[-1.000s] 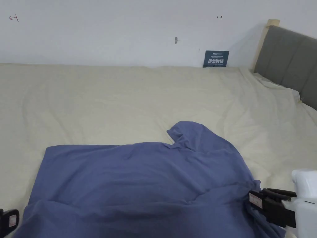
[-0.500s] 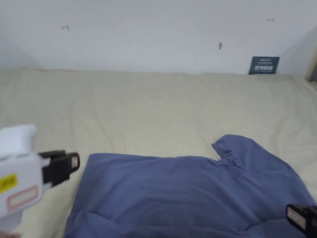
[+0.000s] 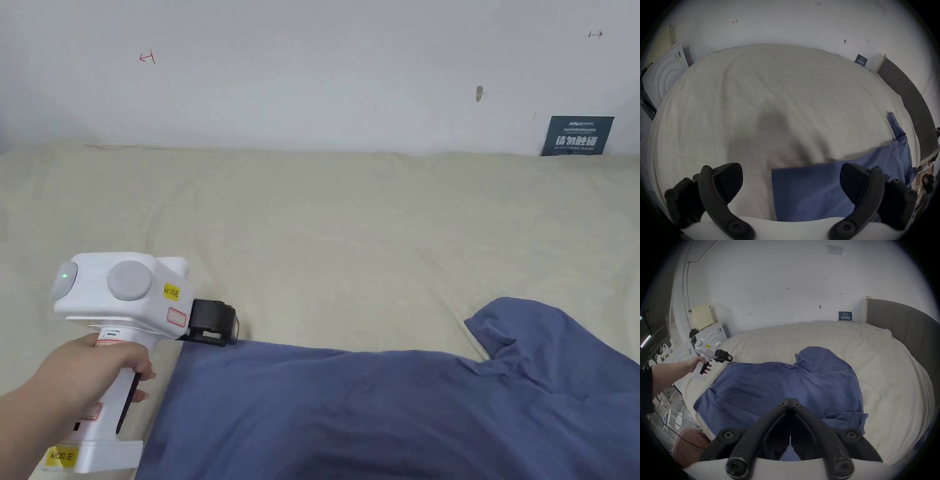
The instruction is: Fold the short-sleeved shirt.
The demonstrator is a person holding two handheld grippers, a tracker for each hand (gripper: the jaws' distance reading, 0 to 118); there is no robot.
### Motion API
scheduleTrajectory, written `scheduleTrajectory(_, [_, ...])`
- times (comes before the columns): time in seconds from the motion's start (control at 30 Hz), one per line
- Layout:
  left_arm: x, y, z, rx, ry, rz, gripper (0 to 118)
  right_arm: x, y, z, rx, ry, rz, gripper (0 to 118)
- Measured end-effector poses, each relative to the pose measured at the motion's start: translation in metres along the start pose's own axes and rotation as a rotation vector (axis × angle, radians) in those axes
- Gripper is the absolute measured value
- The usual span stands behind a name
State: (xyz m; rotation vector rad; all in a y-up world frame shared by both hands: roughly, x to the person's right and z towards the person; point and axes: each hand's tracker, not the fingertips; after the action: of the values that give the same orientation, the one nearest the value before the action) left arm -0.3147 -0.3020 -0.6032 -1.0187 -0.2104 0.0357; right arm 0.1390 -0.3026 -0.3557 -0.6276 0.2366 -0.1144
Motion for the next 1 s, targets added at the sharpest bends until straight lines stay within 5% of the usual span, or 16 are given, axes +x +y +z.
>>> scheduleTrajectory(0.13, [-0.003, 0.006, -0.017, -0.049, -0.003, 0.001, 117, 0.005, 0.002, -0.011, -0.022, -0.005, -0.016, 0])
scheduleTrajectory(0.47, [0.013, -0.012, -0.005, -0.021, 0.022, -0.120, 66, 0.003, 0.005, -0.044, -0.022, 0.029, -0.012, 0])
scheduleTrajectory(0.5, [0.013, -0.012, 0.001, -0.006, -0.009, -0.110, 42, 0.018, -0.012, -0.052, -0.024, 0.033, -0.010, 0])
scheduleTrajectory(0.53, [0.010, -0.011, 0.005, -0.009, -0.075, -0.081, 1, 0.021, -0.009, -0.056, -0.025, 0.036, -0.005, 0])
scheduleTrajectory(0.8, [0.028, -0.029, -0.003, -0.017, -0.003, -0.212, 0, 0.077, 0.081, -0.109, 0.020, 0.000, -0.066, 0])
scheduleTrajectory(0.83, [0.028, -0.029, -0.003, -0.020, -0.006, -0.207, 0, 0.089, 0.098, -0.125, -0.017, 0.002, -0.087, 3])
scheduleTrajectory(0.87, [0.028, -0.030, -0.003, -0.018, -0.004, -0.211, 0, 0.102, 0.114, -0.145, -0.096, 0.004, -0.112, 23])
scheduleTrajectory(0.93, [0.029, -0.032, -0.001, -0.016, 0.006, -0.232, 0, 0.121, 0.133, -0.181, -0.224, -0.064, -0.173, 91])
scheduleTrajectory(1.0, [0.028, -0.033, 0.000, -0.017, 0.006, -0.232, 0, 0.136, 0.142, -0.211, -0.278, -0.166, -0.167, 94])
